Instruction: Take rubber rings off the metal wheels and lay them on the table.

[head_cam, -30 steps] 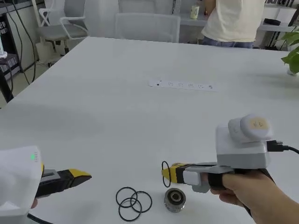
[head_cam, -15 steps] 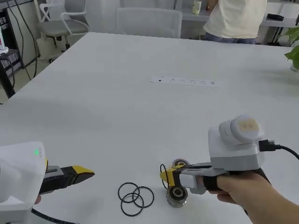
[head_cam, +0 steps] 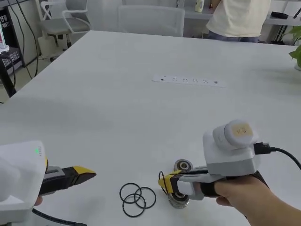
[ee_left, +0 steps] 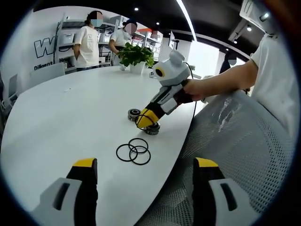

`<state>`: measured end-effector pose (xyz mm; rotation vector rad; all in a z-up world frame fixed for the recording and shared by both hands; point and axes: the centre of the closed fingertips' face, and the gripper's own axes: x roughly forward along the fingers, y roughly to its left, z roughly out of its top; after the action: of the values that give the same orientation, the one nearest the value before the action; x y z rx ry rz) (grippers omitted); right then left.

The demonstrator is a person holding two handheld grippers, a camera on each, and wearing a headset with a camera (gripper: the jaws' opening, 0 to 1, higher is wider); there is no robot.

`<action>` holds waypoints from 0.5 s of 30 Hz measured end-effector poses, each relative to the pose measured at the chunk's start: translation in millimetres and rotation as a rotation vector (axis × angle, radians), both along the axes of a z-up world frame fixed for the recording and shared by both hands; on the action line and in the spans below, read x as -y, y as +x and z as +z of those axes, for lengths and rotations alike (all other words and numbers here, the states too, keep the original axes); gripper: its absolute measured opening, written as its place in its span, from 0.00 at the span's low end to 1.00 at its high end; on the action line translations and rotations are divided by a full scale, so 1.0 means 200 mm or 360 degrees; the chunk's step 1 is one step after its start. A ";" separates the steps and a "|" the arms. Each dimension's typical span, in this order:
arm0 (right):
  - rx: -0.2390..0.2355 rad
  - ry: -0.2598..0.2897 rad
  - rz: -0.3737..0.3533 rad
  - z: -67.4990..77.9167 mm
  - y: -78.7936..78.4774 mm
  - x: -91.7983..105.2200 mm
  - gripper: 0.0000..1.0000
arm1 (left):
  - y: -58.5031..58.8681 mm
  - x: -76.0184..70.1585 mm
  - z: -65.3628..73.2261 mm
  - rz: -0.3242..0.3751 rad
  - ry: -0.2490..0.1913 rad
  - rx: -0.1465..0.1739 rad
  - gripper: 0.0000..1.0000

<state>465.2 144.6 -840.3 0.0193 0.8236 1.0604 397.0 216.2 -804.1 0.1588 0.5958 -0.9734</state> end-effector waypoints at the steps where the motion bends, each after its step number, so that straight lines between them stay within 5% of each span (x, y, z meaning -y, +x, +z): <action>1: -0.0002 0.0000 0.0001 0.00 0.00 0.00 0.00 | 0.00 0.00 0.00 -0.0001 0.0000 0.0000 0.81; 15: 0.0003 -0.0002 -0.0009 0.00 0.01 0.00 0.00 | -0.01 0.01 0.00 -0.0017 -0.0011 -0.0015 0.81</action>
<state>467.2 143.7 -840.0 0.0196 0.8222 1.0547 395.8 213.3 -804.0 0.1514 0.6009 -0.9867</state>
